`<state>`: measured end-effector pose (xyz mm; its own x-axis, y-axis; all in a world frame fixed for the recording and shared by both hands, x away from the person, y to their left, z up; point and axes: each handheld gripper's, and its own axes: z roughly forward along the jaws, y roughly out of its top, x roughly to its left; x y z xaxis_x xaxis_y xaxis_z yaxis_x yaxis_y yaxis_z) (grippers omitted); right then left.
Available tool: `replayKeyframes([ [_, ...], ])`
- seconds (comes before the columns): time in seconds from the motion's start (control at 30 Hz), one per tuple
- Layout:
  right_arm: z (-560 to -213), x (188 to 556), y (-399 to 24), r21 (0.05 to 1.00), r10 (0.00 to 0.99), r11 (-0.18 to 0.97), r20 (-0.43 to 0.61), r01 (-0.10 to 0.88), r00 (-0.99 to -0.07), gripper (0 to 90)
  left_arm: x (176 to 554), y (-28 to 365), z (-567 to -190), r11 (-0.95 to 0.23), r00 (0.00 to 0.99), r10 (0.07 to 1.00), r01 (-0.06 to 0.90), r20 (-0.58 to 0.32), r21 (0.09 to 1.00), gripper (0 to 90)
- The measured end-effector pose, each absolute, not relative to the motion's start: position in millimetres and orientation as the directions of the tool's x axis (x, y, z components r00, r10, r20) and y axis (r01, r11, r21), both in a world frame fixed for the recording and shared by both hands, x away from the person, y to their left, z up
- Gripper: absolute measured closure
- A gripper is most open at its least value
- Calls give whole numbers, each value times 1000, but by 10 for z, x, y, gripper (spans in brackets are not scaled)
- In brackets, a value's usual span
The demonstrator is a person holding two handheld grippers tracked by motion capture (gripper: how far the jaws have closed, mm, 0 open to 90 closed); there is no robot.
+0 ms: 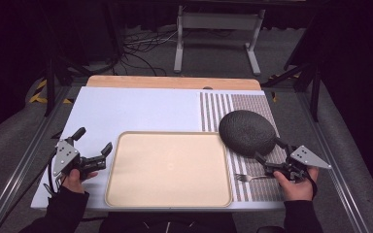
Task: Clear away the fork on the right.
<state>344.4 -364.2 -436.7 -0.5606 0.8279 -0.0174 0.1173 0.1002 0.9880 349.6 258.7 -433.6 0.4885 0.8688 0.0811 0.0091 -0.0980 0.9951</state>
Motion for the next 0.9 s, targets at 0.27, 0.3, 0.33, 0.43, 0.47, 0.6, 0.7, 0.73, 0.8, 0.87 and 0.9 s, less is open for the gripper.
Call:
replayKeyframes([
  [0.27,-4368,3446,-3636,988,821,99,-13,119,-571,46,3500,2588,-4341,-93,487,870,13,75,996,4],
  [0.3,-4369,3446,-3635,988,820,99,-13,120,-572,46,3500,2587,-4341,-93,486,870,13,76,996,4],
  [0.33,-4370,3447,-3636,988,820,102,-15,120,-572,46,3499,2586,-4341,-94,487,870,13,76,995,5],
  [0.43,-4370,3449,-3632,988,818,103,-16,119,-575,46,3498,2585,-4340,-96,486,871,12,78,995,4],
  [0.47,-4370,3449,-3631,987,817,104,-16,120,-576,46,3499,2584,-4341,-96,486,870,12,78,995,5],
  [0.6,-4370,3448,-3636,987,816,107,-19,120,-577,45,3498,2584,-4338,-97,486,870,11,80,995,5],
  [0.7,-4362,3446,-3641,988,816,107,-21,116,-578,45,3498,2587,-4338,-97,486,871,11,79,995,5],
  [0.73,-4360,3444,-3639,988,815,105,-18,116,-579,45,3498,2586,-4339,-97,486,870,12,79,995,5],
  [0.8,-4360,3445,-3638,987,815,105,-17,118,-580,44,3498,2585,-4339,-97,486,870,12,79,995,5],
  [0.87,-4357,3448,-3636,987,813,103,-13,121,-583,44,3498,2585,-4338,-98,486,870,12,79,995,5],
  [0.9,-4349,3453,-3631,987,812,100,-8,125,-584,44,3498,2586,-4338,-97,486,871,13,79,995,5],
])
